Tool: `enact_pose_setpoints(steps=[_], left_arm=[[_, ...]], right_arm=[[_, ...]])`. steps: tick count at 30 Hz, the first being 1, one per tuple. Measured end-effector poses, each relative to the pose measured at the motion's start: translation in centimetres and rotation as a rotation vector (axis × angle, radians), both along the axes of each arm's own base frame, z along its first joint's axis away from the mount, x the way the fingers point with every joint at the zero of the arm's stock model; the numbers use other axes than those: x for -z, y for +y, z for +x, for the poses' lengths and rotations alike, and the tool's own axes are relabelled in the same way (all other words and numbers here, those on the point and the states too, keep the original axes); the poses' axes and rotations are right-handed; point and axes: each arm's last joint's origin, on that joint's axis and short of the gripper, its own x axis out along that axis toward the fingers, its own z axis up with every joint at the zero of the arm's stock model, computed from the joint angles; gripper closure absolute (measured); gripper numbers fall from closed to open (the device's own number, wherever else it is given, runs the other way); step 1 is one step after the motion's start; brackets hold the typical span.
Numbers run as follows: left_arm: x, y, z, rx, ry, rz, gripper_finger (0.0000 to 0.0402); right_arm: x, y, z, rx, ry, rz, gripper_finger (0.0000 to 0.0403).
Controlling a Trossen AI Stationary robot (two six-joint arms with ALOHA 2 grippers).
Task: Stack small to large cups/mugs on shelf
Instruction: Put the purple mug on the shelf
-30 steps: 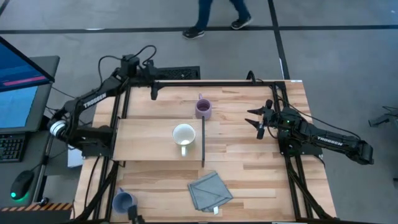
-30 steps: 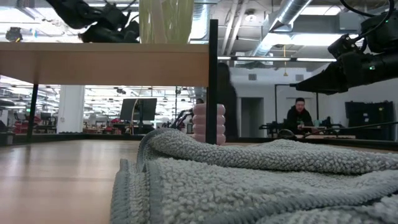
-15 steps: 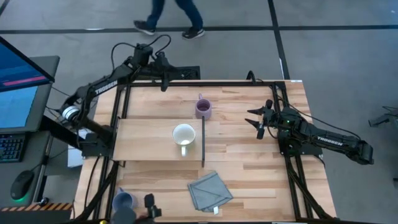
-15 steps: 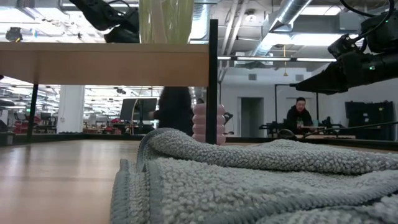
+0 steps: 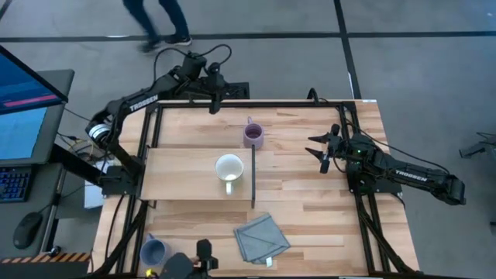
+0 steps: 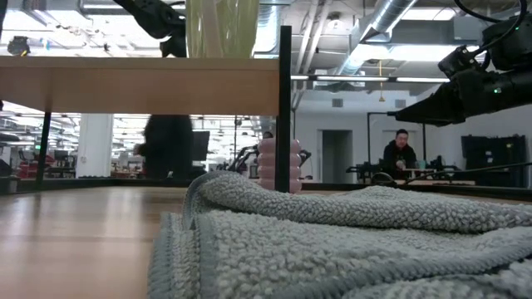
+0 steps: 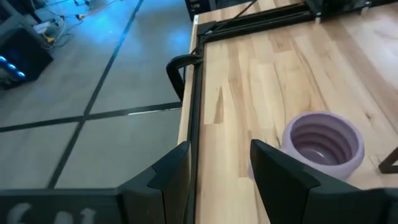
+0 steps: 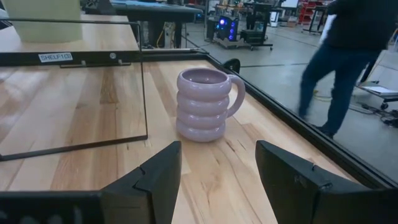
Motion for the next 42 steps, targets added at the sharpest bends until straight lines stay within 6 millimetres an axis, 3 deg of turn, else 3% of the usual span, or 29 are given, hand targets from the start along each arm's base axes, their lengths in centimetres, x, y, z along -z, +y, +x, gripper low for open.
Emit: enact_pose_setpoints(steps=[12,24,35,42], left_arm=[[-0.4,-0.9,1.1,0.012,-0.014,-0.018,0.0273],[-0.3,-2.8,2.8,0.02,0.015,0.009,0.0276],[0.7,-4.7,3.4,0.111,0.14,0.035,0.0276],[1.2,-4.9,3.5,0.12,0.196,0.084,0.0276]], right_arm=[[0.0,0.0,0.0,0.001,0.0,0.0,0.0173],[0.0,0.0,0.0,0.0,0.0,0.0,0.0173],[0.0,0.0,0.0,-0.001,-0.001,0.001,0.0173],[0.0,0.0,0.0,0.004,-0.009,0.027,0.0173]])
